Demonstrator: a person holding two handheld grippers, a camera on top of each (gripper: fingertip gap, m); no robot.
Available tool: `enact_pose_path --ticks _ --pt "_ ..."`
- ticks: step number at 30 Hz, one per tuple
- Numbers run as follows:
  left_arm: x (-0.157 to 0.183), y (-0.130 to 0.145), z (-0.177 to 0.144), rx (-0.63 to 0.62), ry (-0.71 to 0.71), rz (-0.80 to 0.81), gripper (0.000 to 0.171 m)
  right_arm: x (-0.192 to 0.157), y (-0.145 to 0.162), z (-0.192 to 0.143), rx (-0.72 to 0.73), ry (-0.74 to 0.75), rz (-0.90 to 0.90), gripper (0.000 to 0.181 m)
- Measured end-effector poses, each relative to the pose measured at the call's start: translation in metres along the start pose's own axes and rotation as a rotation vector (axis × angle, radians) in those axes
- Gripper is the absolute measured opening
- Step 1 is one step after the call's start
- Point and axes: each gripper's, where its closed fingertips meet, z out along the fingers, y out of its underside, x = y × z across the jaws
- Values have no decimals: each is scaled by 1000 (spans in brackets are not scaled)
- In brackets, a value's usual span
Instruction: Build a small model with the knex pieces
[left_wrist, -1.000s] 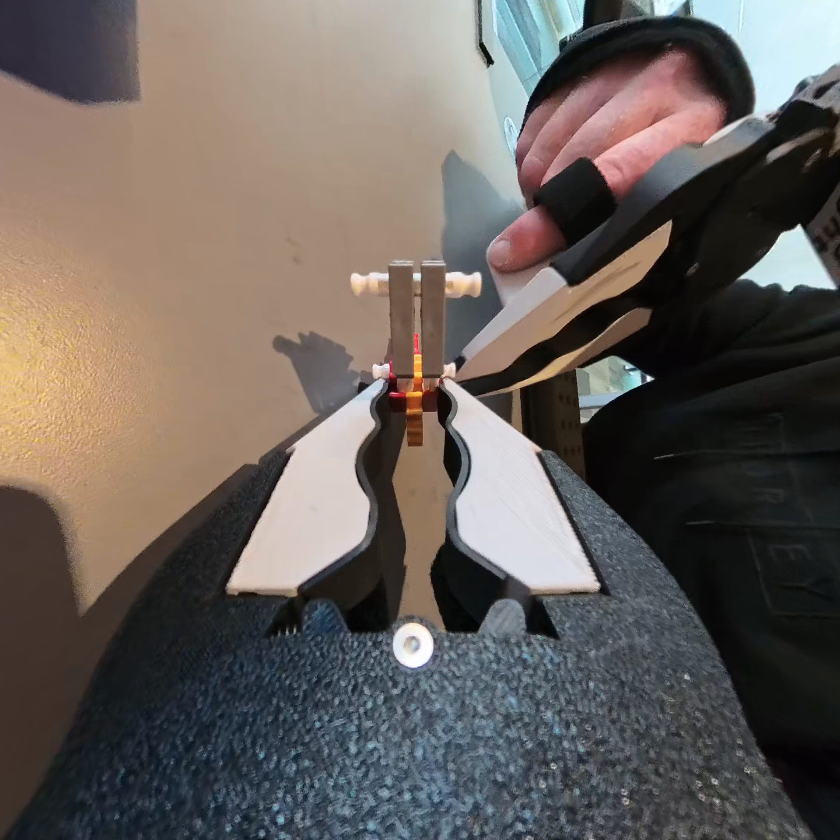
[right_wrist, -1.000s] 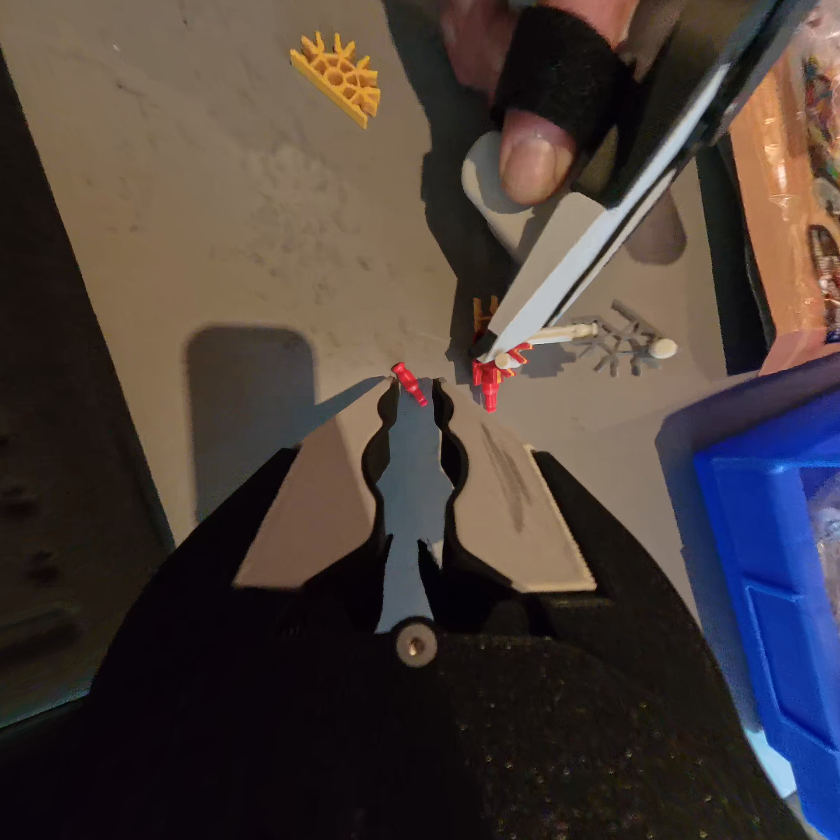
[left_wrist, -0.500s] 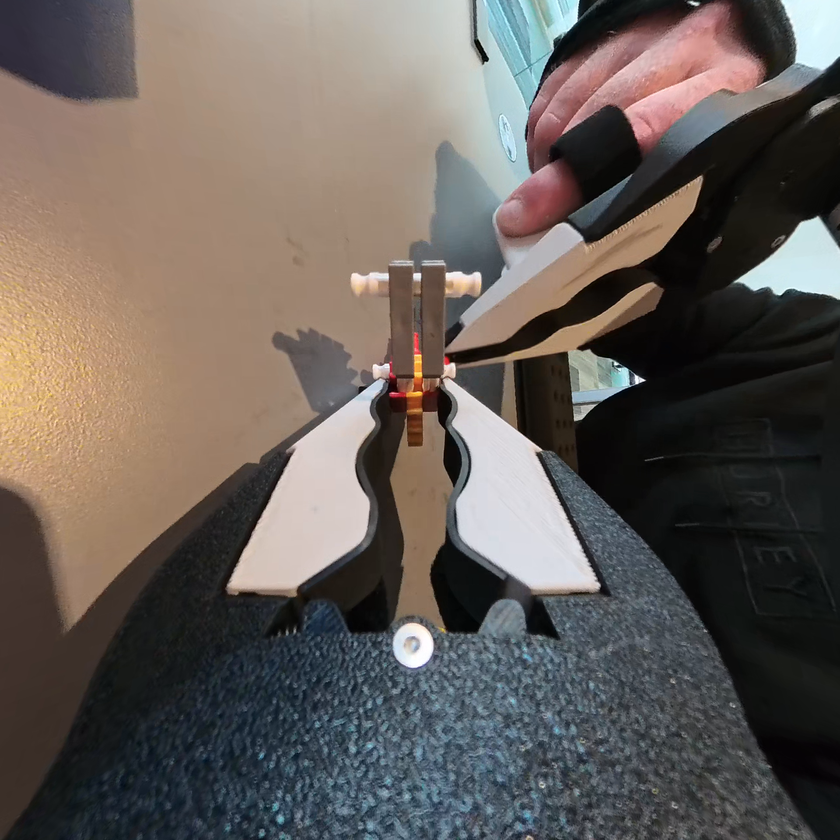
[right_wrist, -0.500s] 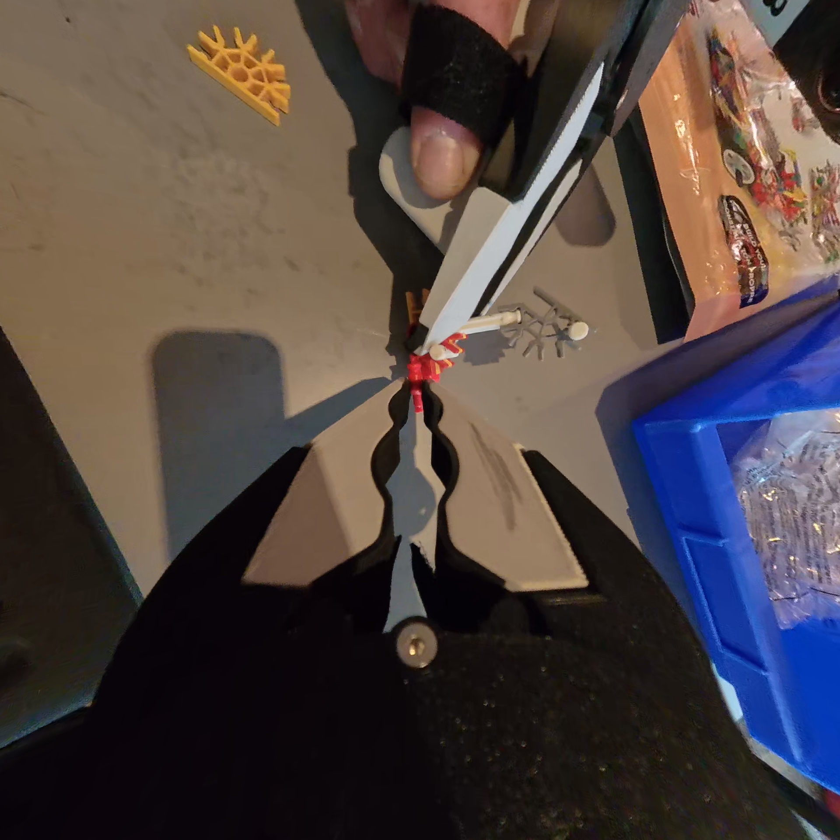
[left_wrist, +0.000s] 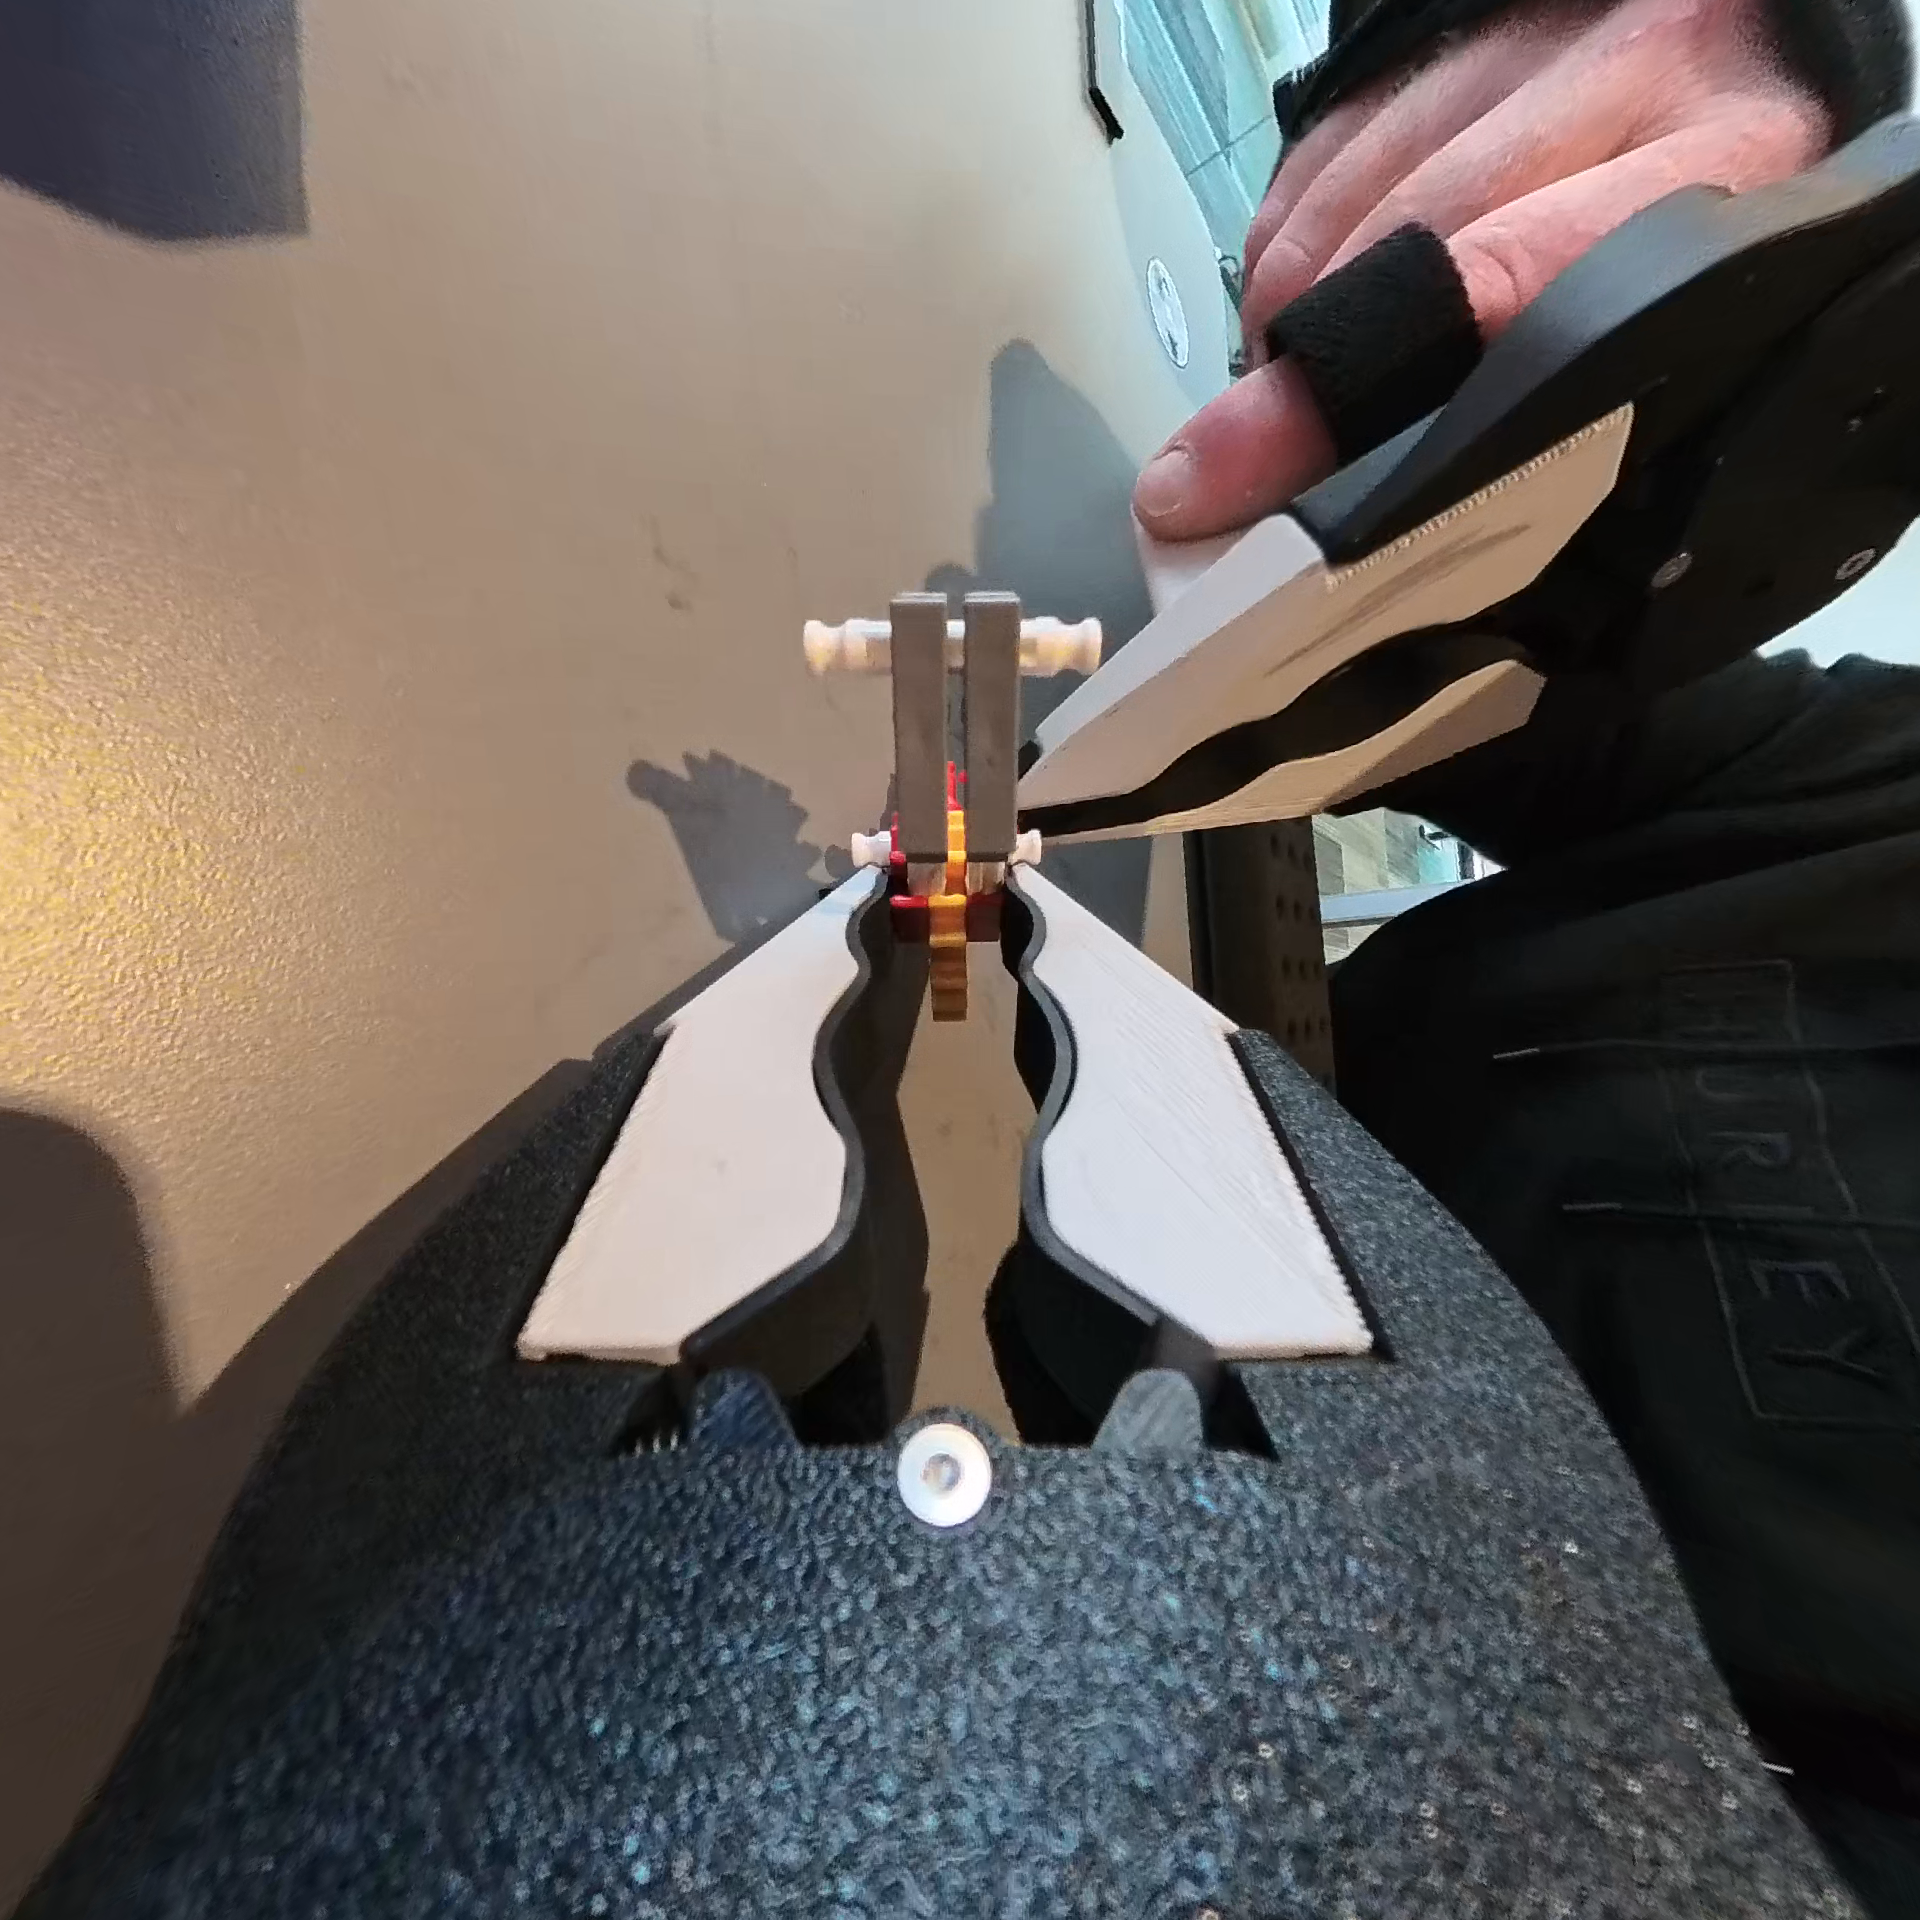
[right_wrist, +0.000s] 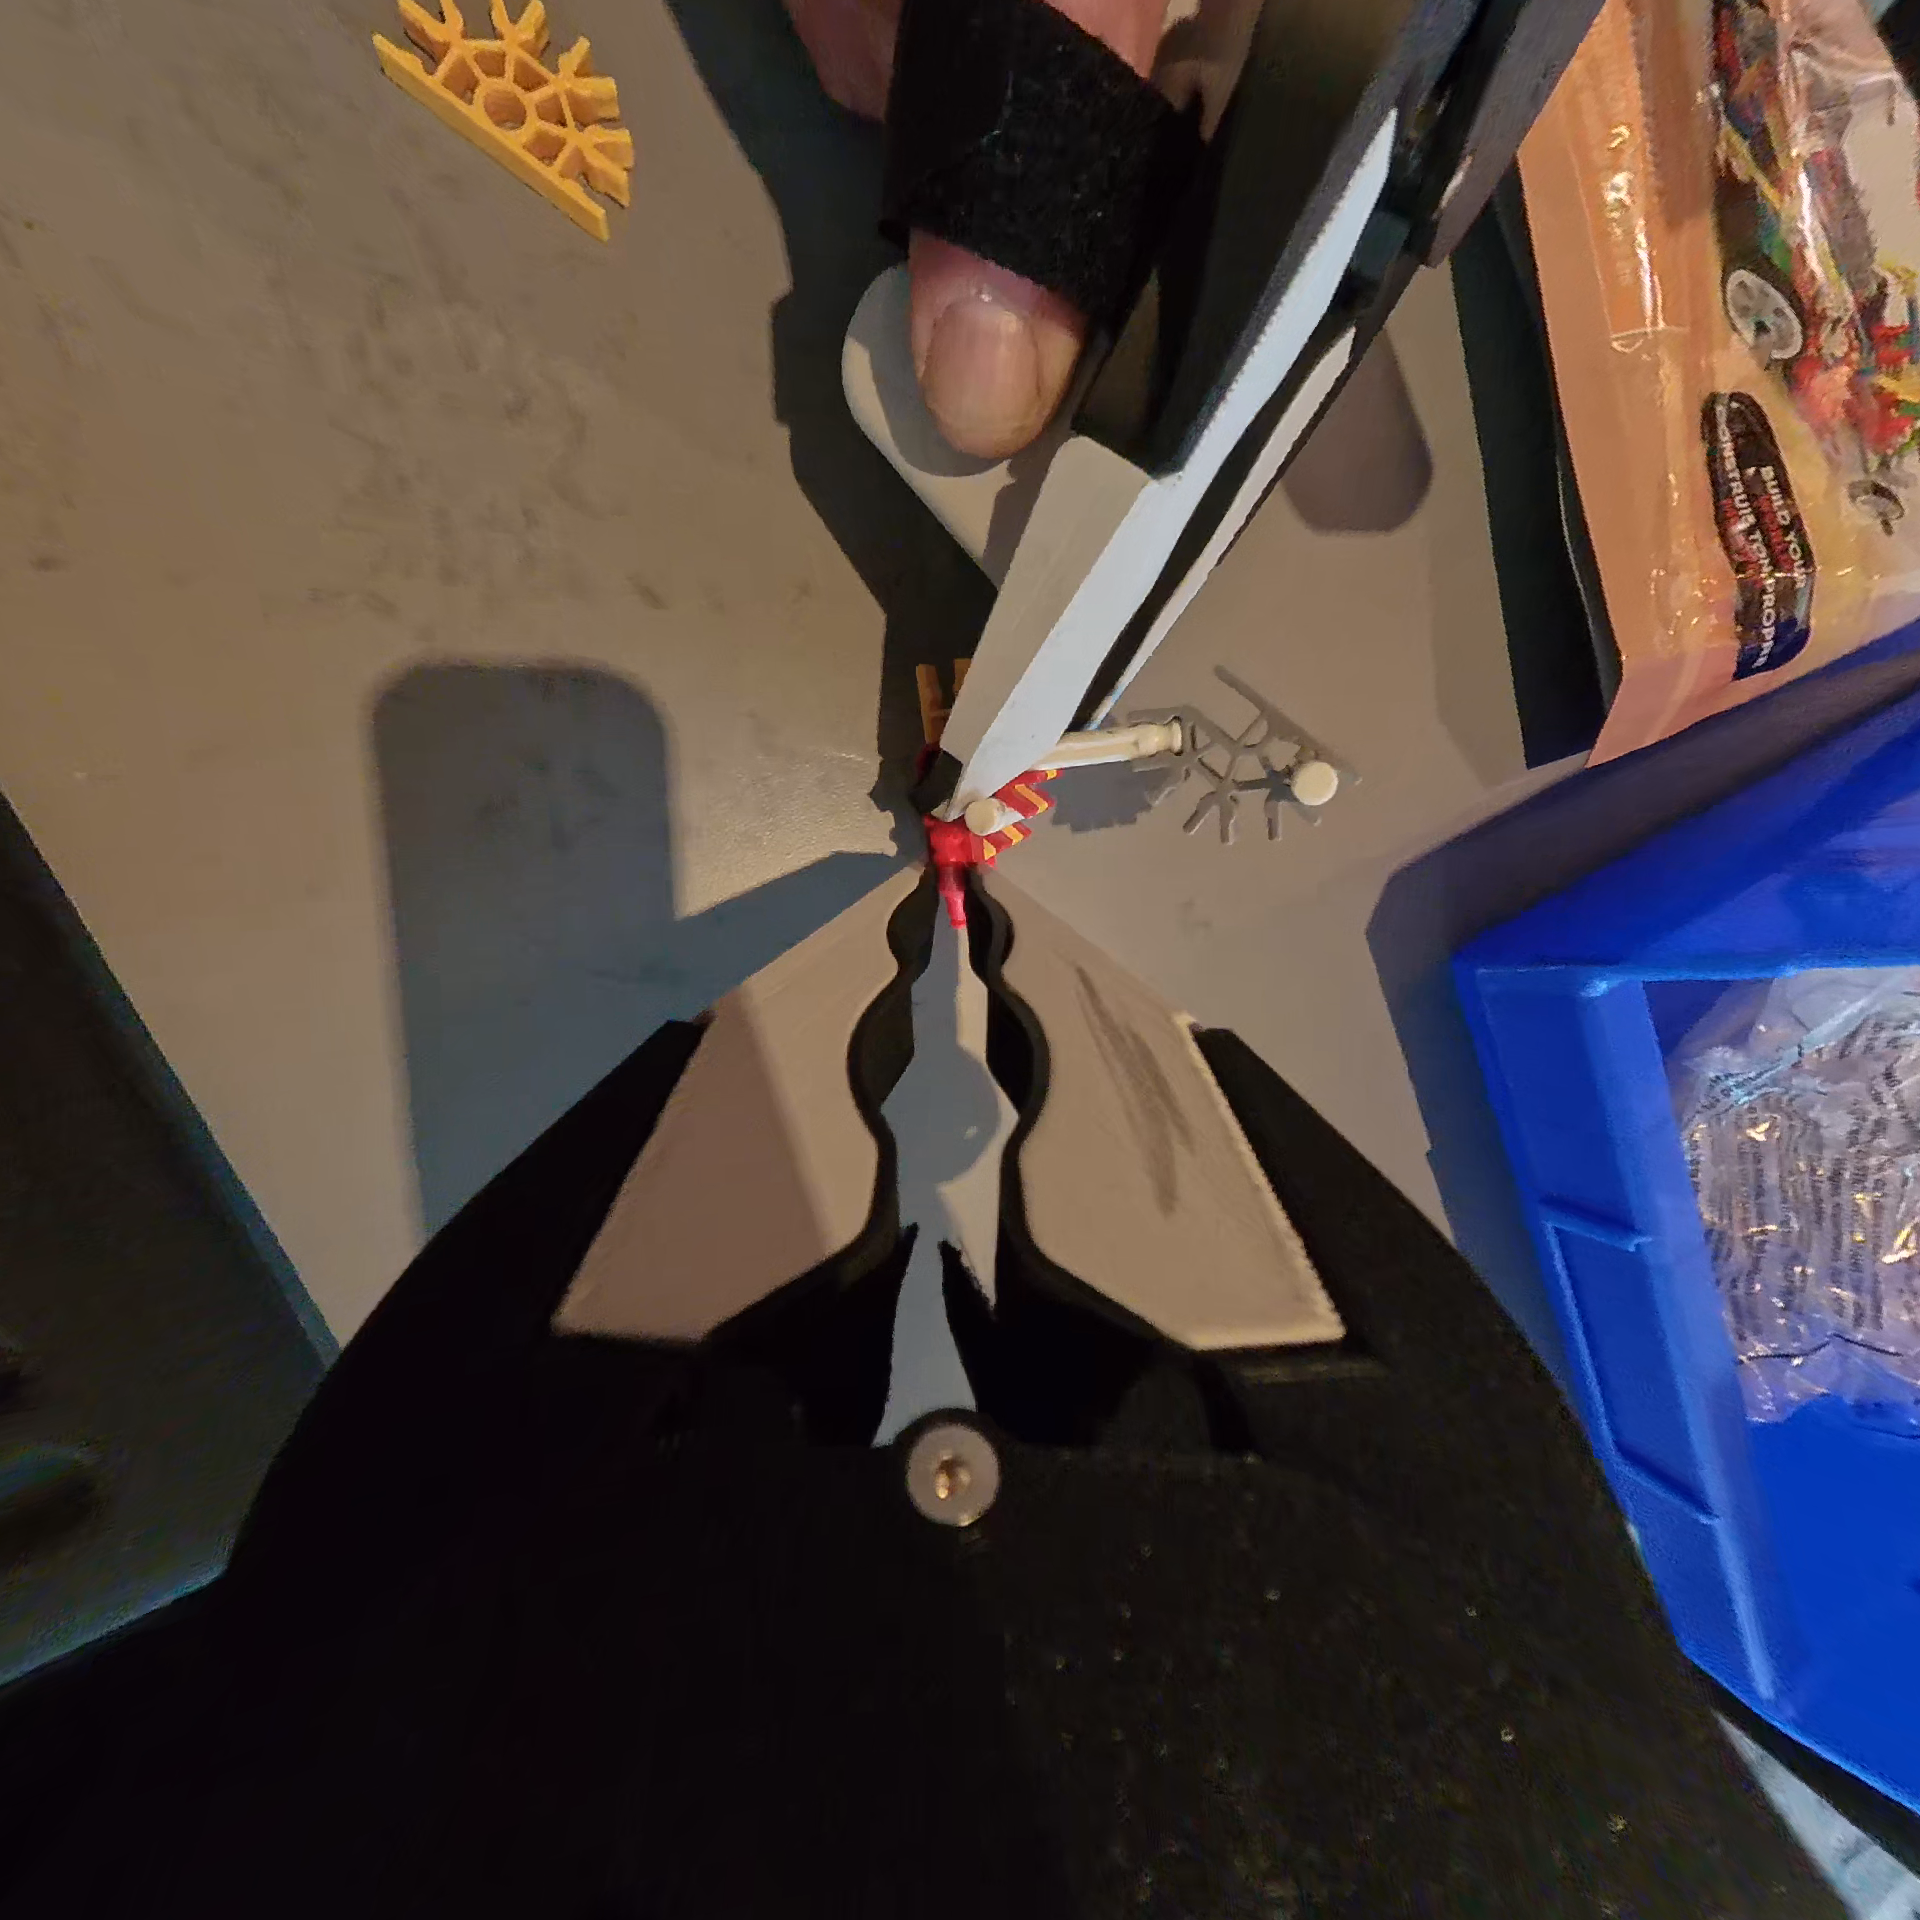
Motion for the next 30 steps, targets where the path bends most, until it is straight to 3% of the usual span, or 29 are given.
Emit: enact_pose_path --ticks 10,30 --pt "0 0 0 -3 -9 9 17 0 1 1 -101 -161 -11 5" --pt "-2 -2 1 1 -36 43 17 1 2 9 -87 -435 341 11"
